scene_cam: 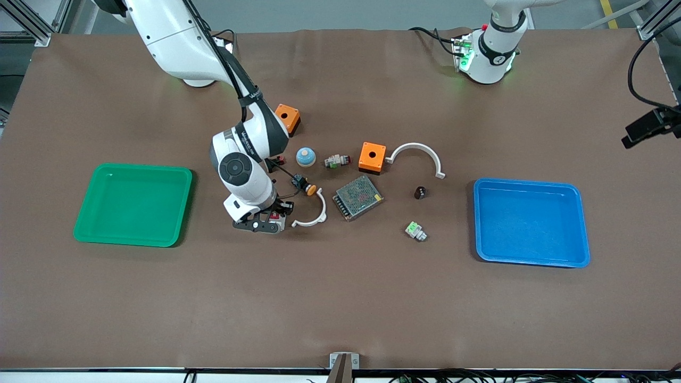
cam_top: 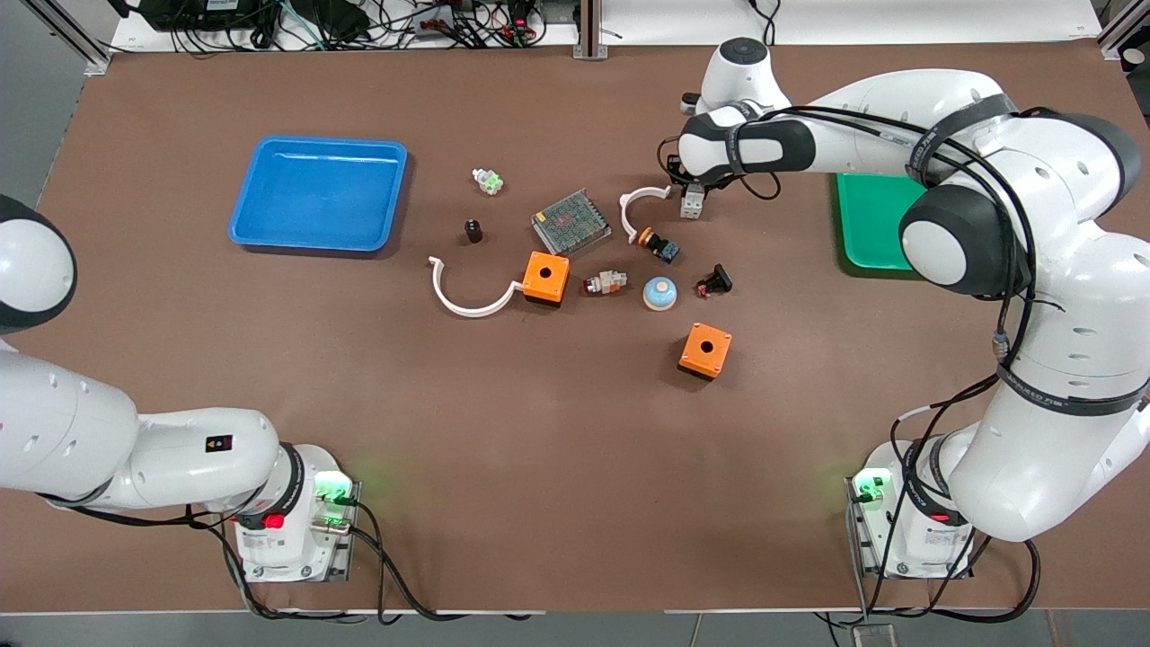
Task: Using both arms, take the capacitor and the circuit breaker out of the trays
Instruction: 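Carry the white breaker out of the green tray with the right gripper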
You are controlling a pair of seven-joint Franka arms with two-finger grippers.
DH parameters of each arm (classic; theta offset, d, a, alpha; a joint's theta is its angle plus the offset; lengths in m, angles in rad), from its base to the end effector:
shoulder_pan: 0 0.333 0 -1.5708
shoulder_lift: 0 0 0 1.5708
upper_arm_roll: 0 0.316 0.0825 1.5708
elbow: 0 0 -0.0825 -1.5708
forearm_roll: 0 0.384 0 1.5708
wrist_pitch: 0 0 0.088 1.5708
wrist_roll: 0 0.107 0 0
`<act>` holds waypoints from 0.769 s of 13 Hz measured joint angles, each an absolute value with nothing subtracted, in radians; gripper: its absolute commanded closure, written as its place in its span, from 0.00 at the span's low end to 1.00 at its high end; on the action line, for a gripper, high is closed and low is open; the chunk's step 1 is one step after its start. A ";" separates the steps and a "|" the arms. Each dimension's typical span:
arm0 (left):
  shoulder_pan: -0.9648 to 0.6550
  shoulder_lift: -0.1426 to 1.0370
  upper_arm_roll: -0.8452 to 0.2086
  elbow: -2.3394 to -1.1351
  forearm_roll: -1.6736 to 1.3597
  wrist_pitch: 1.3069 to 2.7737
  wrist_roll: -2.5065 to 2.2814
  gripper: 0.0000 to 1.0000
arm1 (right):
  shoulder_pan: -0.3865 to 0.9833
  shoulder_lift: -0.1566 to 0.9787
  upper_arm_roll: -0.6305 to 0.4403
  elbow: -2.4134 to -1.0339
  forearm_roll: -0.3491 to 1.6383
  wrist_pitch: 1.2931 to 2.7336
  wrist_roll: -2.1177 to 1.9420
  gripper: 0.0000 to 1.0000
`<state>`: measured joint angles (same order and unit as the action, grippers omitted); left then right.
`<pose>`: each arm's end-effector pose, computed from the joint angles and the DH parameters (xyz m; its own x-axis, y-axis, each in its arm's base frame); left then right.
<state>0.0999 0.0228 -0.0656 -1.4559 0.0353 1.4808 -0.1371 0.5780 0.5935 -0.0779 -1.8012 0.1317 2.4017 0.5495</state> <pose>0.5522 0.0235 0.6578 0.9848 0.1736 0.0068 0.1738 -0.9842 -0.0330 0.5730 0.3184 0.2177 0.9911 -0.1320 -0.0170 -0.1327 -0.9902 -0.0437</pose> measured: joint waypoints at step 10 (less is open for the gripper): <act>0.064 -0.001 -0.033 -1.469 0.022 1.428 -0.133 0.00 | 0.519 0.359 -0.107 -1.744 0.050 2.010 0.551 0.00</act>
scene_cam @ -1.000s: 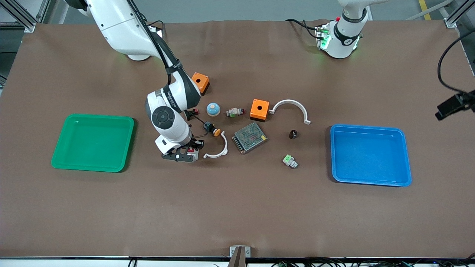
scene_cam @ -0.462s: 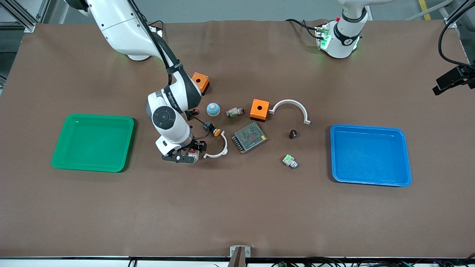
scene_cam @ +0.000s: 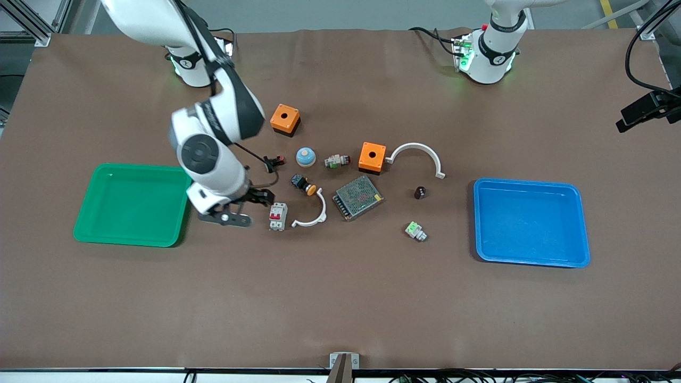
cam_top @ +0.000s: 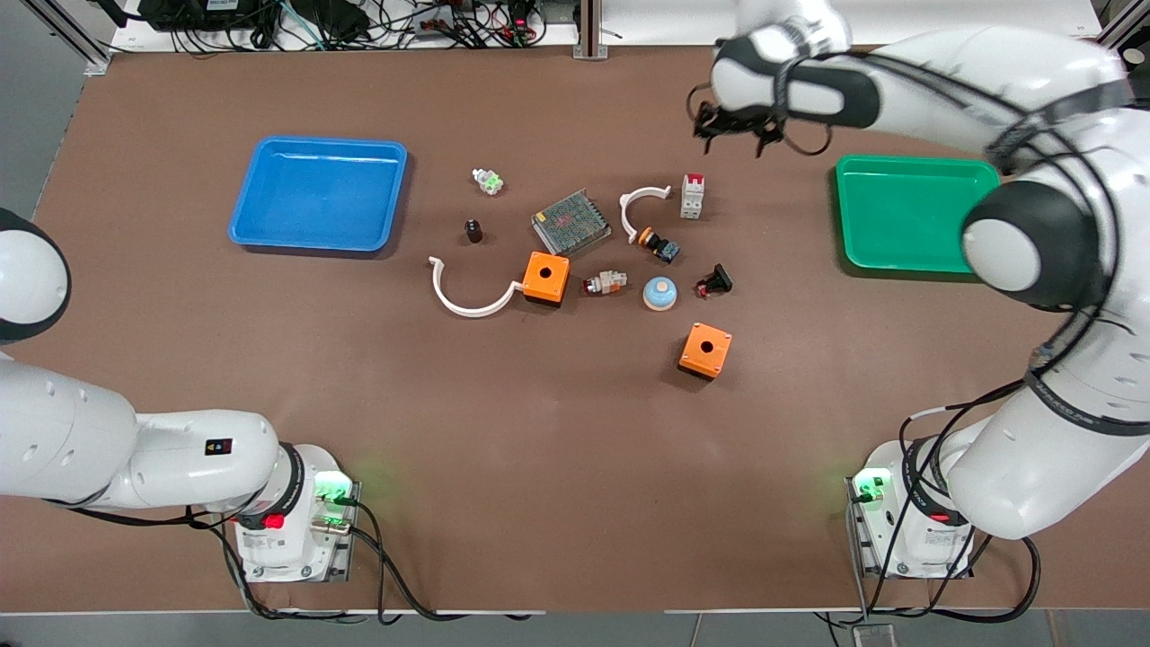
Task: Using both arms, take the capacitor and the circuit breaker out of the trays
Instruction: 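Carry the white breaker out of the green tray with the right gripper, then lower the breaker beside the white clip, open the right gripper, withdraw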
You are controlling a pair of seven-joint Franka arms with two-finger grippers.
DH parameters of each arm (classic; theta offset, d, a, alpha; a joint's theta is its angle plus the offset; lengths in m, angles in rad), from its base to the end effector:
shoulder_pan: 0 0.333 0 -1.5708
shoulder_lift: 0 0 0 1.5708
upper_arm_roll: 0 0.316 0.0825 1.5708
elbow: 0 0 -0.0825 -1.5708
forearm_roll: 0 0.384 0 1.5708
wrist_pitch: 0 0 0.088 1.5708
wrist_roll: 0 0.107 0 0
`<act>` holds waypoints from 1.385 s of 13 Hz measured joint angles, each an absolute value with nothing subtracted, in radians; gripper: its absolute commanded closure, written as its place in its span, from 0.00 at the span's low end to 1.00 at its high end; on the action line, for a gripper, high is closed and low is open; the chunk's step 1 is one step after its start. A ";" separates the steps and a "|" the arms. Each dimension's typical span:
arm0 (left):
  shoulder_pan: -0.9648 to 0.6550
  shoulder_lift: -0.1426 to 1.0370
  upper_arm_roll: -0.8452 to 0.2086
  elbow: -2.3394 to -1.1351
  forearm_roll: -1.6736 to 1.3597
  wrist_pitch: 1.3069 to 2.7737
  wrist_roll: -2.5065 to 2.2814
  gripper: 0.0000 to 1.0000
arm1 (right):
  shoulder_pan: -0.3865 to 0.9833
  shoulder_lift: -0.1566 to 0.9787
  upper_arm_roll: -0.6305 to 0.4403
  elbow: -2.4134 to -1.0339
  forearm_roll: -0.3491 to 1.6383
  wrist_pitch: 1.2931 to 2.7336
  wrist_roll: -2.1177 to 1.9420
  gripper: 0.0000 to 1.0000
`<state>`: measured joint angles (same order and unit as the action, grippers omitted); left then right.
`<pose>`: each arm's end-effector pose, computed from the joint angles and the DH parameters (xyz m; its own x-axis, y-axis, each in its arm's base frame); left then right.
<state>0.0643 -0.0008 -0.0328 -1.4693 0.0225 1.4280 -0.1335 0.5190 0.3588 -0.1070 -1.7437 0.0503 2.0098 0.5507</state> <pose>0.5391 0.0196 0.6599 0.9852 0.1674 -0.0371 0.1664 -0.9857 -0.0276 0.5819 0.2635 0.3628 0.9843 -0.1576 -0.0800 -0.1546 -0.9871 0.0422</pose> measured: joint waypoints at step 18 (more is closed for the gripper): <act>0.060 -0.001 -0.041 -1.471 0.022 1.429 -0.132 0.00 | -0.078 -0.046 -0.095 -1.678 0.031 1.624 -0.222 0.00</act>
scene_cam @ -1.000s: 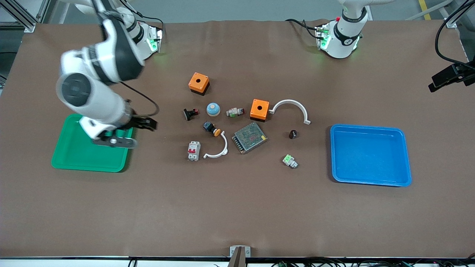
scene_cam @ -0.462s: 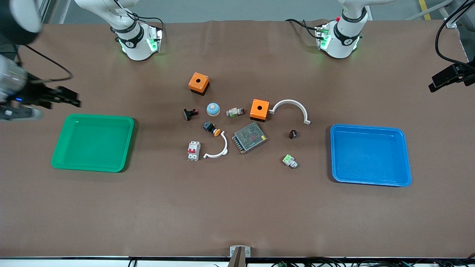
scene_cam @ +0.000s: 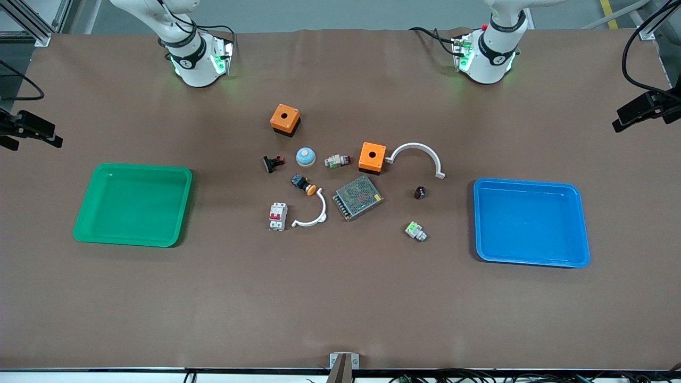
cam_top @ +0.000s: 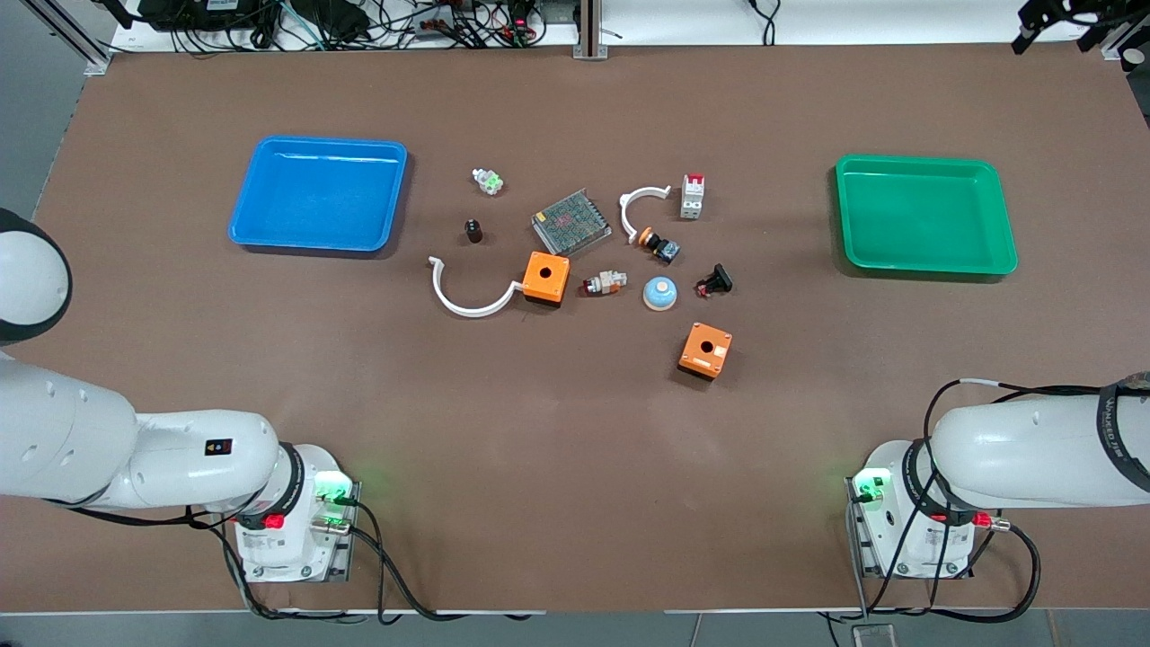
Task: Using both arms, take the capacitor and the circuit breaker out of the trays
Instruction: 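Lower the breaker beside the white clip, open the right gripper, withdraw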
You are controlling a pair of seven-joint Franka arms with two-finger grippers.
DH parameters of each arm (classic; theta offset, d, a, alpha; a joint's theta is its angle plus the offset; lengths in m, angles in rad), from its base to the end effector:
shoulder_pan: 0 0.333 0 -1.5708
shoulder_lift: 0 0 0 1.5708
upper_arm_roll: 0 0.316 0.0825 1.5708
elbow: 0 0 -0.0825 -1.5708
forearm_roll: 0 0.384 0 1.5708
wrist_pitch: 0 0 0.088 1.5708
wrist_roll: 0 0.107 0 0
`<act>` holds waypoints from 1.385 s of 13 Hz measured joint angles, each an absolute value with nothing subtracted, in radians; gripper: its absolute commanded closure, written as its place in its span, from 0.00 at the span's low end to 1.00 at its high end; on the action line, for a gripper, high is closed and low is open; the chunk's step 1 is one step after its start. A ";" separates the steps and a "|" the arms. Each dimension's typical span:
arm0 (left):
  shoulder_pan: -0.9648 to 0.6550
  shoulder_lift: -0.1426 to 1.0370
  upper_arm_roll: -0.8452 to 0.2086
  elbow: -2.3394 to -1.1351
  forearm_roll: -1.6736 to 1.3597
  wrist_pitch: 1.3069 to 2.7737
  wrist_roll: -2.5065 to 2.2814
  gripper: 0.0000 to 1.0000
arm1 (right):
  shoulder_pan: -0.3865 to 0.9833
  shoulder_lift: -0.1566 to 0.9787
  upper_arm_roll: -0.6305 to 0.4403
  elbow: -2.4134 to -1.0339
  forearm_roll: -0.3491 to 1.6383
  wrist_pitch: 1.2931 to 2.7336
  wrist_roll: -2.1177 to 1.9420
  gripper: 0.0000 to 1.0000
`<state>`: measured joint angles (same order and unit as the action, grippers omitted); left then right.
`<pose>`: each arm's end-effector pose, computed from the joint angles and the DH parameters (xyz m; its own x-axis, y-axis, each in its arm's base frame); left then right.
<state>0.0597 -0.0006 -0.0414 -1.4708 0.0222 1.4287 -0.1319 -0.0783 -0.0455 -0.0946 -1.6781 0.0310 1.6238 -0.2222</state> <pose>0.5394 0.0125 0.6592 0.9875 0.1527 -0.0382 0.1517 -0.9880 -0.0274 0.5358 -0.0915 0.6032 0.9989 0.0476 -0.0010 0.0476 -0.9982 -0.0364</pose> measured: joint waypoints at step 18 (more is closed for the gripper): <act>0.057 -0.001 -0.062 -1.473 -0.019 1.468 -0.132 0.00 | 0.010 -0.038 -0.088 -1.572 -0.017 1.625 -0.140 0.00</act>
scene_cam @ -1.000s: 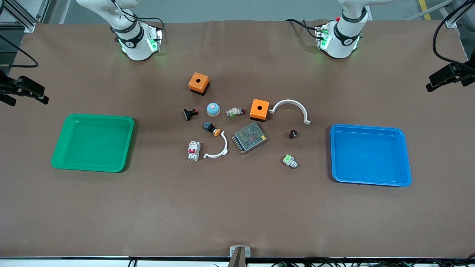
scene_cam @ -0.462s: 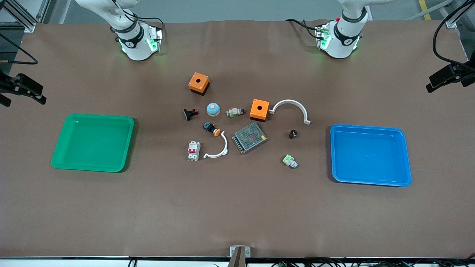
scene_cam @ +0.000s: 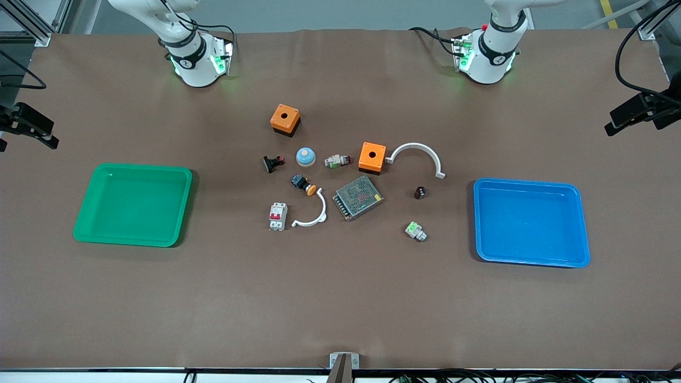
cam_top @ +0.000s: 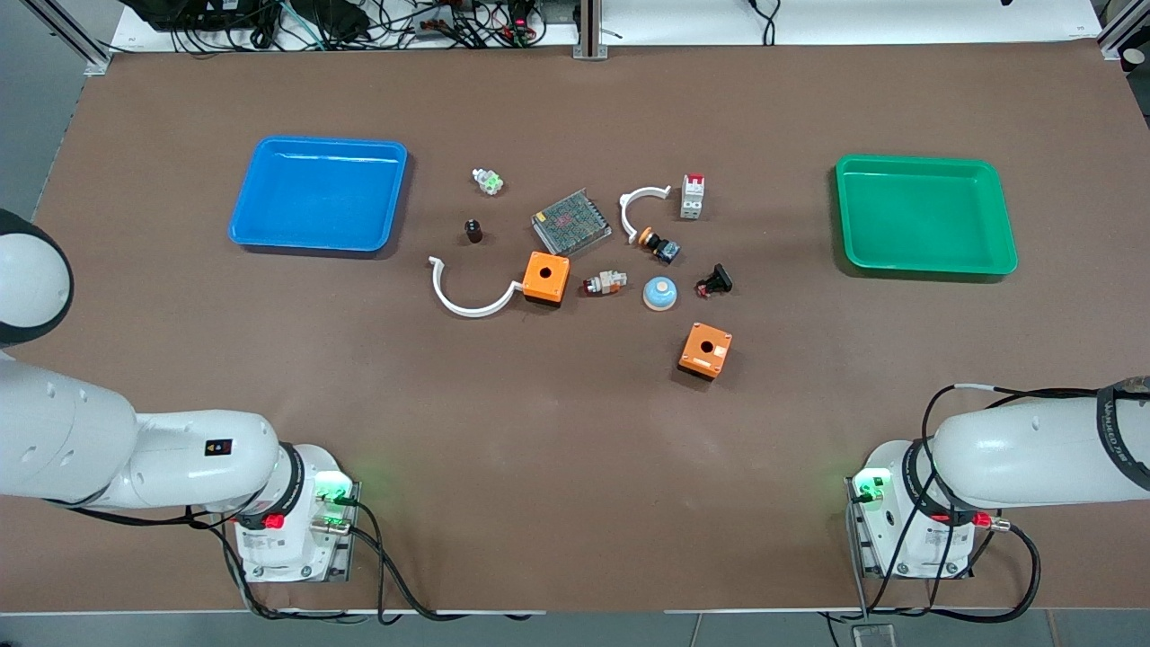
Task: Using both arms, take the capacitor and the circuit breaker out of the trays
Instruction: 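Lower the breaker beside the white clip, open the right gripper, withdraw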
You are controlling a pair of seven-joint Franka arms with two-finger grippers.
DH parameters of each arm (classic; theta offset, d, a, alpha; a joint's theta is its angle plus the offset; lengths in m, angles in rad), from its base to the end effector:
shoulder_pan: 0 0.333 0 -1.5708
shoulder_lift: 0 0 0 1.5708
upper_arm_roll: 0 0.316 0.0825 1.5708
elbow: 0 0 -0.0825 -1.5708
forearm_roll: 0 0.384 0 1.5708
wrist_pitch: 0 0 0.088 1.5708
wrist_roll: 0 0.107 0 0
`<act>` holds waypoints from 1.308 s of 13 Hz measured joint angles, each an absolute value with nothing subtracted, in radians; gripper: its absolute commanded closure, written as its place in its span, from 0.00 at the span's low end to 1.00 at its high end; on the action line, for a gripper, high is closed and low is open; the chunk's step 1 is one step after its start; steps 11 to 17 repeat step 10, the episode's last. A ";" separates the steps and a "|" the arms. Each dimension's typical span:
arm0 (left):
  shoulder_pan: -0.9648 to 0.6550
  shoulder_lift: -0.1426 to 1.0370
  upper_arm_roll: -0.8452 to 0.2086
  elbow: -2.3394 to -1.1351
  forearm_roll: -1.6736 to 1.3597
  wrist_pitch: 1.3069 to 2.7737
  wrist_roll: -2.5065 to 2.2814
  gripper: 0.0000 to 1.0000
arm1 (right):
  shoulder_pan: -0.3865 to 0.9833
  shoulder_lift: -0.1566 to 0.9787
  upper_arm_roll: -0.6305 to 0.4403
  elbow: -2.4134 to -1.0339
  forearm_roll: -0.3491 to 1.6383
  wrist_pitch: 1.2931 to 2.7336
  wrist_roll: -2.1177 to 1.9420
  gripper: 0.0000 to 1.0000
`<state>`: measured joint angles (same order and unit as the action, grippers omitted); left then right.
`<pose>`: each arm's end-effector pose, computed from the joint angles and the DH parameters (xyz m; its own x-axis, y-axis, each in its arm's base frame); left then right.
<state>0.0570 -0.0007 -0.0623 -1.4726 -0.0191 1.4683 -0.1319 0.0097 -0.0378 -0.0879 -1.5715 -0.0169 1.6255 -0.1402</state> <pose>0.5439 -0.0051 0.6618 0.9922 0.1243 -0.0060 0.1244 -0.9921 0.0183 0.5468 -0.0456 0.6500 0.9941 0.0629 0.0887 0.0608 -0.9978 0.0262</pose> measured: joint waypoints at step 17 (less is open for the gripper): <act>0.057 -0.028 -0.122 -1.536 0.014 1.492 -0.140 0.00 | 0.009 -0.037 -0.091 -1.561 -0.017 1.630 -0.139 0.00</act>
